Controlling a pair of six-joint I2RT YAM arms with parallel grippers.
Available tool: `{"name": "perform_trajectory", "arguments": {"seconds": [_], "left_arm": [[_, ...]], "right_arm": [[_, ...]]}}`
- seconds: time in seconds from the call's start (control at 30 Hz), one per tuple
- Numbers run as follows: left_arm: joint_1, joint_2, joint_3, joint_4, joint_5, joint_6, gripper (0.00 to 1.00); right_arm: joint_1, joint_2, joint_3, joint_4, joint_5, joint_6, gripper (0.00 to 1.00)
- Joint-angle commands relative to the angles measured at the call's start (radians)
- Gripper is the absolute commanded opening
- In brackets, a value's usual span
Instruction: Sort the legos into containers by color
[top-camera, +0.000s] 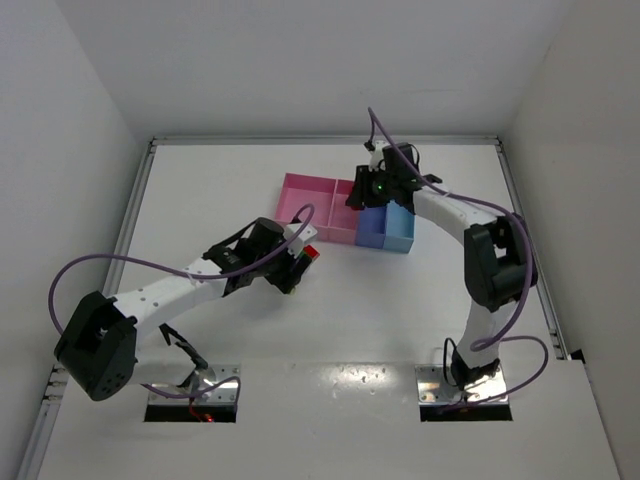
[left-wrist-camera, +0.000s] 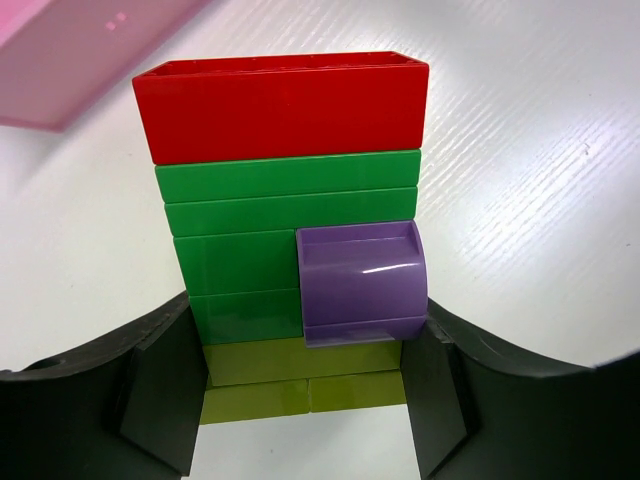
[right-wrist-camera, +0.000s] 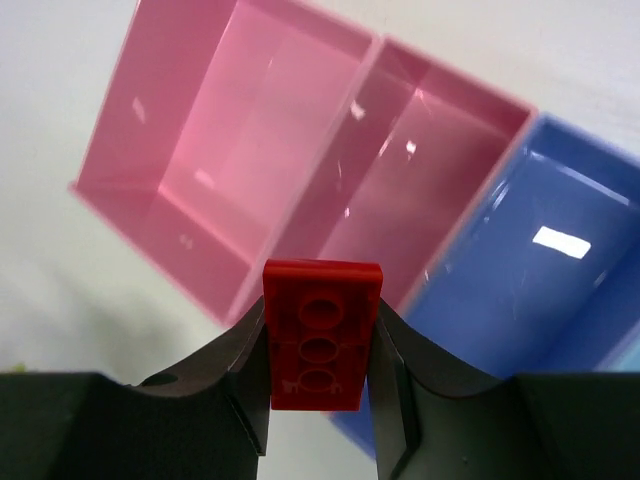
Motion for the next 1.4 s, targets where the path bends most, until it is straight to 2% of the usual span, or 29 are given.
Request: {"name": "perform_trajectory", "arguments": {"seconds": [0.0,0.13,0.17,0.27,0.3,0.33,0.43,0.47,0.5,0.57,0.6,0.73,0.83,0.9,0.93,1.03,1.23,1.37], "left_arm": [[0.017,-0.024,0.007,0.042,0.019,-0.015,0.24],[0.026,-0.015,0.007,0.053,0.019,-0.025,0.24],[0.026,-0.015,0.007,0.053,0.019,-0.025,0.24],[0.026,-0.015,0.007,0.053,0.019,-0.025,0.25],[0.026,-0.015,0.007,0.053,0.028,-0.025,0.25],[0.026,-0.015,0.007,0.053,0.029,-0.025,0.25],[0.026,-0.006,0.007,0.062,0.029,-0.025,0.25],[0.026,-0.006,0.007,0.062,0.029,-0.025,0.25],[0.026,-0.006,0.007,0.062,0.029,-0.025,0.25],[0.026,-0.006,0.007,0.062,0.038,-0.025,0.25],[0.026,-0.006,0.007,0.062,0.038,-0.025,0.25],[0.026,-0.006,0.007,0.062,0.061,-0.025,0.25],[0.026,-0.027,0.007,0.062,0.108,0.003,0.28],[0.026,-0.027,0.007,0.062,0.14,0.012,0.28],[0.026,-0.027,0.007,0.062,0.15,0.023,0.28],[0.026,-0.027,0.018,0.062,0.15,0.023,0.28],[0.026,-0.036,0.036,0.053,0.16,0.014,0.28],[0.026,-0.036,0.046,0.053,0.16,0.014,0.28]], "right_arm": [[0.052,0.063,0.123,0.016,0.157,0.07,0.0],[0.078,0.133,0.174,-0.007,0.22,0.07,0.07],[0.088,0.144,0.186,-0.019,0.22,0.07,0.14],[0.098,0.166,0.197,-0.028,0.231,0.07,0.28],[0.098,0.166,0.197,-0.028,0.24,0.07,0.41],[0.098,0.166,0.197,-0.028,0.24,0.07,0.45],[0.098,0.143,0.175,-0.028,0.266,0.07,0.48],[0.098,0.134,0.163,-0.028,0.278,0.07,0.52],[0.098,0.124,0.149,-0.028,0.289,0.07,0.64],[0.098,0.086,0.139,-0.019,0.265,0.059,0.73],[0.098,0.086,0.123,-0.019,0.245,0.05,0.73],[0.089,-0.009,0.054,0.05,-0.001,0.019,0.73],[0.066,-0.067,0.024,0.075,-0.425,-0.033,0.73],[0.066,-0.051,0.034,0.05,-0.571,-0.033,0.73],[0.075,-0.035,0.054,0.023,-0.69,-0.047,0.73],[0.099,-0.023,0.022,0.036,-0.784,-0.038,0.73],[0.157,-0.014,-0.052,0.087,-0.832,-0.025,0.72],[0.177,0.006,-0.052,0.087,-0.852,-0.025,0.68]]}}
